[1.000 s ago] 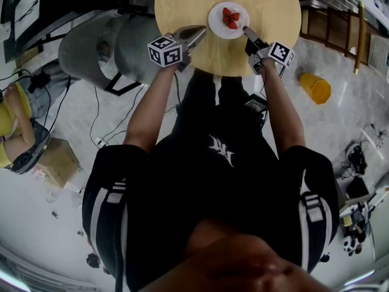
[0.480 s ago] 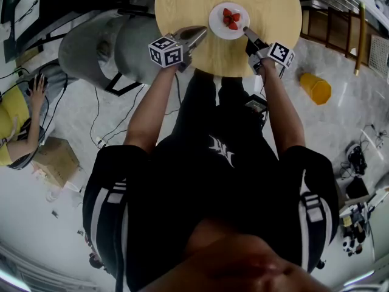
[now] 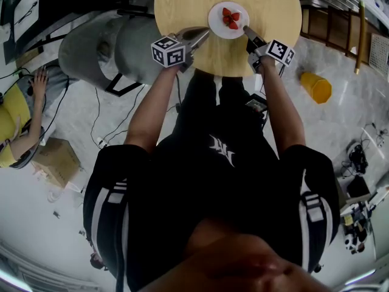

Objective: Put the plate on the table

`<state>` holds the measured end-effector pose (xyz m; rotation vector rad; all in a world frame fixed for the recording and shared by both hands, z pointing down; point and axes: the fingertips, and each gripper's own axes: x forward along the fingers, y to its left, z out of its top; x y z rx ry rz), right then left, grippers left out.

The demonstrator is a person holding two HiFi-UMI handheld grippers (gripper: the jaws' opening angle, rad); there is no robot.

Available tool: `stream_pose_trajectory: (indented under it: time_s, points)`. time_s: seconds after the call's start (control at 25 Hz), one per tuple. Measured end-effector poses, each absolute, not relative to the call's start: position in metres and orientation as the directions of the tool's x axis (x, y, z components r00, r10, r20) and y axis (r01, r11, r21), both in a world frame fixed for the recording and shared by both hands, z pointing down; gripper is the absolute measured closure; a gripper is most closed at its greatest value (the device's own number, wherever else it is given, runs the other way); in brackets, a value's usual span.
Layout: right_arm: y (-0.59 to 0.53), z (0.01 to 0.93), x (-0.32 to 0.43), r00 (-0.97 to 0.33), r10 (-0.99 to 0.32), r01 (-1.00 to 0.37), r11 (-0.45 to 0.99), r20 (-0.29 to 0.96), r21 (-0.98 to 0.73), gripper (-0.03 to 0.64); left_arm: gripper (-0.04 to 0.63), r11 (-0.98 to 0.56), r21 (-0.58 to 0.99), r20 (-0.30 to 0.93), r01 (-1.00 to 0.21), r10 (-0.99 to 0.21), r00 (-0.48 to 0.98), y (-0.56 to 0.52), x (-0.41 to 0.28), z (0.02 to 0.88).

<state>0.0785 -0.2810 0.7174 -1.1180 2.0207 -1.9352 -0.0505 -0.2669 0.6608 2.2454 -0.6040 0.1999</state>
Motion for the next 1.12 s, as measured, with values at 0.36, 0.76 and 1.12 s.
stream_pose_trajectory:
  time_s: [0.36,0.76,1.12]
  points:
    - [-0.281,0.725,0.08,-0.684,-0.56,-0.483,-0.134,0.468,-0.865,0.601,0.594,-0.581,0.657,0.329,-0.481,-0.353,0.876,-0.266,-0.051,0.661]
    - [-0.282,0.733,0.082,-0.644,-0.519,-0.594,-0.123,0.562,-0.795,0.591,0.594,-0.583,0.659,0.331,-0.476,-0.343,0.879,-0.265,-0.049,0.663]
    - [-0.284,0.736,0.082,-0.61,-0.498,-0.675,-0.083,0.617,-0.733,0.581,0.594,-0.582,0.658,0.332,-0.477,-0.344,0.878,-0.263,-0.052,0.664]
